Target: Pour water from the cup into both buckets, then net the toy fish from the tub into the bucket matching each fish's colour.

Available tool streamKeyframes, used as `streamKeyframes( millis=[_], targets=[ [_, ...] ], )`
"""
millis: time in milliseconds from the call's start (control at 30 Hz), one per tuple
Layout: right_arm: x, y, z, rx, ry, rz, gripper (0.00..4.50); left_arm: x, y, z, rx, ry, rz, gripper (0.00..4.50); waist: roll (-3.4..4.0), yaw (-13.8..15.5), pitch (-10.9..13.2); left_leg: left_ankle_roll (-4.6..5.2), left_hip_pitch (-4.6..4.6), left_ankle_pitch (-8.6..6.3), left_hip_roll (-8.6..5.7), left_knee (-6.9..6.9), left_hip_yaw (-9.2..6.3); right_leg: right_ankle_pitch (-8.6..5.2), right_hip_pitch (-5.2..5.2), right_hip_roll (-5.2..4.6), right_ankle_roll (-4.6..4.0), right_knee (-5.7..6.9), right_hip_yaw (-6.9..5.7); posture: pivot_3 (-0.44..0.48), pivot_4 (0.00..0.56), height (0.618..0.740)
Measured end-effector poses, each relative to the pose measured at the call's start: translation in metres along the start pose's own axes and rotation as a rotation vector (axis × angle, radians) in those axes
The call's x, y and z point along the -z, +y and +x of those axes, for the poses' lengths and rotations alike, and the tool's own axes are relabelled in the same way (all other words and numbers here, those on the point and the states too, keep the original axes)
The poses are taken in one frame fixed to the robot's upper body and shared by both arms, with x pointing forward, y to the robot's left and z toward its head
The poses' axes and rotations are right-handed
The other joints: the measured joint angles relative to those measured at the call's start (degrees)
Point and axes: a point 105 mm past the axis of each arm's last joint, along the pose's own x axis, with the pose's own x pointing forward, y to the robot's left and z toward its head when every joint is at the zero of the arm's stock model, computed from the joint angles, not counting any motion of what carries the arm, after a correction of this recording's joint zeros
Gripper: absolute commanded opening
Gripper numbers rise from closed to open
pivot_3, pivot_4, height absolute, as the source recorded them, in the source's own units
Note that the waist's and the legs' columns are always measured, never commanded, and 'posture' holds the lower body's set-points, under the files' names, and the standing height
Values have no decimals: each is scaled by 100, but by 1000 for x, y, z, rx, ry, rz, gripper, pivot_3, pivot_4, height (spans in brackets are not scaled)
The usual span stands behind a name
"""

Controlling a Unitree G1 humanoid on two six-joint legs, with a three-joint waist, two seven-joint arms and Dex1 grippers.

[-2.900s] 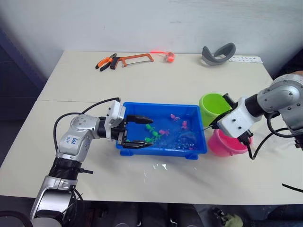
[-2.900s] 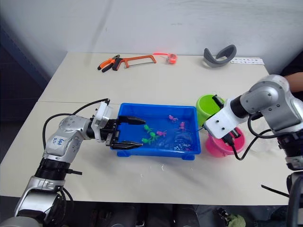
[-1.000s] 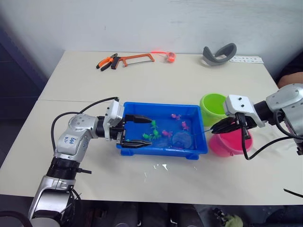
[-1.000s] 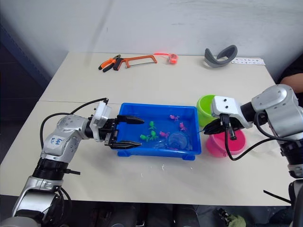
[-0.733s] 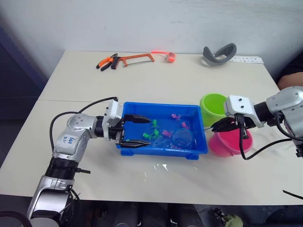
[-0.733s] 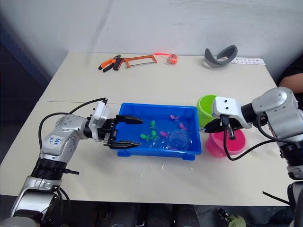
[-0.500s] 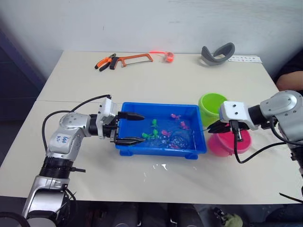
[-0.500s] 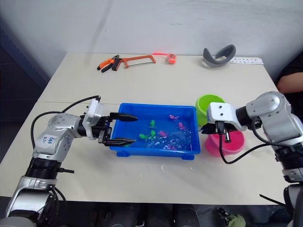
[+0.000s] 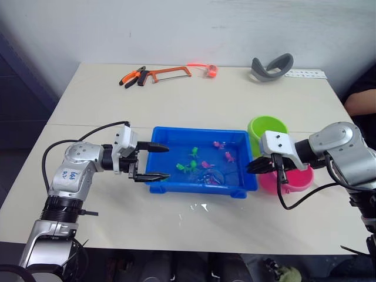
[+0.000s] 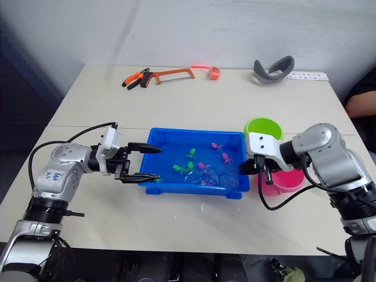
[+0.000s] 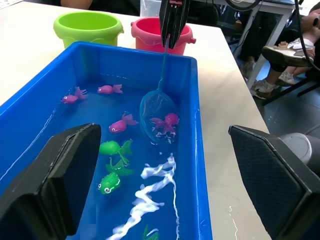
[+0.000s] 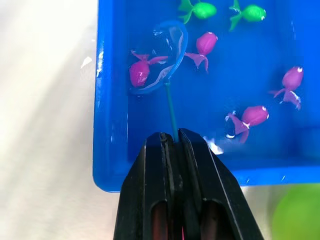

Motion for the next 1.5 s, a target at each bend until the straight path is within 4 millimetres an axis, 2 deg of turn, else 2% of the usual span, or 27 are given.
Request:
streamKeyframes(
  millis=[200, 333, 533, 700, 800, 933, 1067, 1400, 1500],
  targets=[
    [-3, -4, -4, 9, -7, 107, 0, 0, 0, 0, 1, 0, -1, 4452, 0, -1, 0, 0, 0, 0, 0, 0, 0, 0, -1, -2, 0, 0, 2, 0, 150, 740],
    [-6, -13, -11, 41, -9, 133, 0, 0, 0, 0, 2, 0, -1, 4452, 0, -3, 0, 0, 0, 0, 0, 0, 1, 0, -2, -1, 0, 0, 1, 0, 150, 740],
    [2, -24, -18, 77, -13, 219, 0, -1, 0, 1, 7, -2, 1, 4452, 0, -1, 0, 0, -1, 0, 0, -1, 1, 0, -2, -1, 0, 0, 0, 0, 150, 740],
    [2, -24, -23, 71, -51, 285, 0, -2, -1, 2, 16, -6, 3, 4452, 1, -4, 0, 0, -1, 0, 0, -1, 2, 0, -3, -1, 0, 0, 0, 0, 150, 740],
    [-1, -23, -36, 75, -100, 363, 0, -5, 1, 3, 18, -10, 11, 4452, 1, 15, 1, 0, -3, -1, -1, -1, 1, 0, -3, -1, 0, -1, 1, 0, 150, 740],
    [-2, -14, -54, 75, -155, 473, 0, -9, 1, 6, 25, -33, 7, 4452, 1, 12, 1, 1, -4, -2, 0, -3, -4, 0, -3, -8, 0, -3, 5, 0, 150, 740],
    [0, 3, -57, 54, -208, 593, 0, -10, 0, 9, 33, -51, -6, 4452, 1, 13, 1, -1, -6, -2, 2, -3, -6, 0, -2, -12, 0, -4, 7, 0, 150, 740],
    [18, 37, -68, 223, -317, 791, 0, -18, -4, 21, 59, -108, -23, 4452, 1, 30, 1, -2, -2, -3, 1, -6, -7, 0, 3, -12, 0, -4, 11, 0, 150, 740],
    [14, 46, -71, 260, -388, 820, 0, -22, -6, 27, 65, -130, -24, 4452, 1, 31, 1, -1, -2, -3, 0, -6, -7, 0, 3, -10, 0, -5, 11, 0, 150, 740]
  ],
)
